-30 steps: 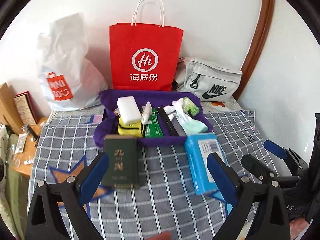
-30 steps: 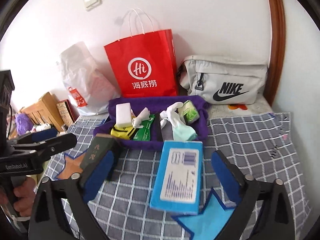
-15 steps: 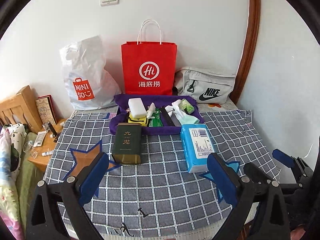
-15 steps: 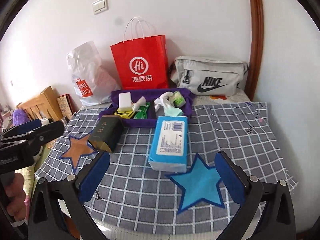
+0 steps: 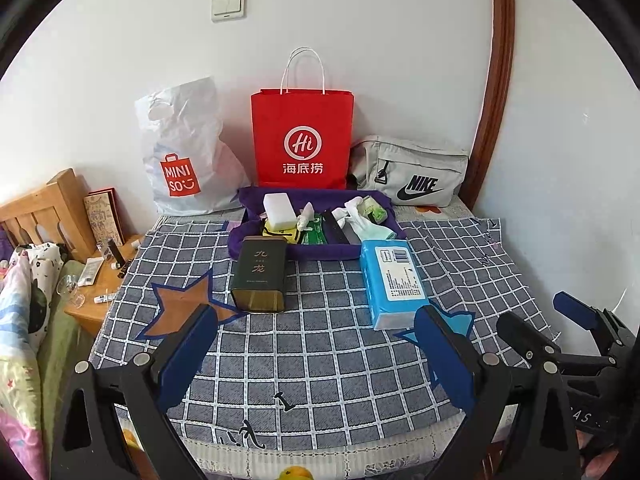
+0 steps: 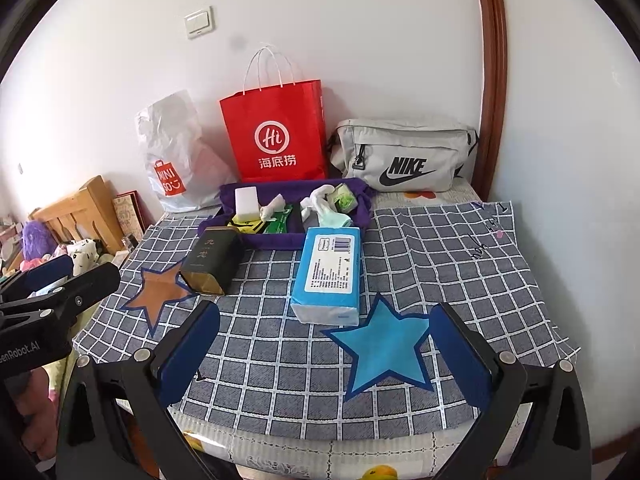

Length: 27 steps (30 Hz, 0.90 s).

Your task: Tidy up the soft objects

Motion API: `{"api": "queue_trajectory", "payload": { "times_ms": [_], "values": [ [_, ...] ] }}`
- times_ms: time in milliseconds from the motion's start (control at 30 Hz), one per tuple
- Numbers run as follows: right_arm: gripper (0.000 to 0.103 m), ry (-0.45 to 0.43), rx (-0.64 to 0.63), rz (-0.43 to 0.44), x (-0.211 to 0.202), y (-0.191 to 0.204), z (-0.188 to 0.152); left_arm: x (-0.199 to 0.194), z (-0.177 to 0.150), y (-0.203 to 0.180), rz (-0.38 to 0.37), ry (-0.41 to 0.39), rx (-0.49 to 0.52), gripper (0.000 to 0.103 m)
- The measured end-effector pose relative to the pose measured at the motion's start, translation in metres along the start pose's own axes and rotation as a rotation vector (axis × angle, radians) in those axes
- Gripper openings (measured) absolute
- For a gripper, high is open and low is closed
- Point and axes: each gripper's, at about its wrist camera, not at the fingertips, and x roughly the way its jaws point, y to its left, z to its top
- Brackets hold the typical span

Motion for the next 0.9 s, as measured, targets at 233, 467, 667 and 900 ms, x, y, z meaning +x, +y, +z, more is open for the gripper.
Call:
{"api": "queue_trajectory", "payload": {
  "times_ms": [233,467,667,900],
  "values": [
    [0.103,-0.002,0.005,0.002,-0.0016,0.0001,-0.0009,-0.0019,-0.0005,-0.0017,-0.003,-0.001,-0.004,0.099],
    [0.103,-0.006,-0.001,0.004,-0.0033,0.0029,-0.0012,-0.0018,-0.0014,-0.0007,-0.007,0.003,-0.006,0.099],
    [0.103,-0.010,-0.004,0.004,-0.0057,0.0053,-0.0017,-0.0023,-0.0016,-0.0002,-0.008,0.002,-0.006,0.099],
    [0.103,-0.009,-0.003,0.003,-0.0058,0.0055,-0.0019,-0.0030,-0.0022,-0.0009,-0.006,0.003,-0.006,0.099]
  ]
}}
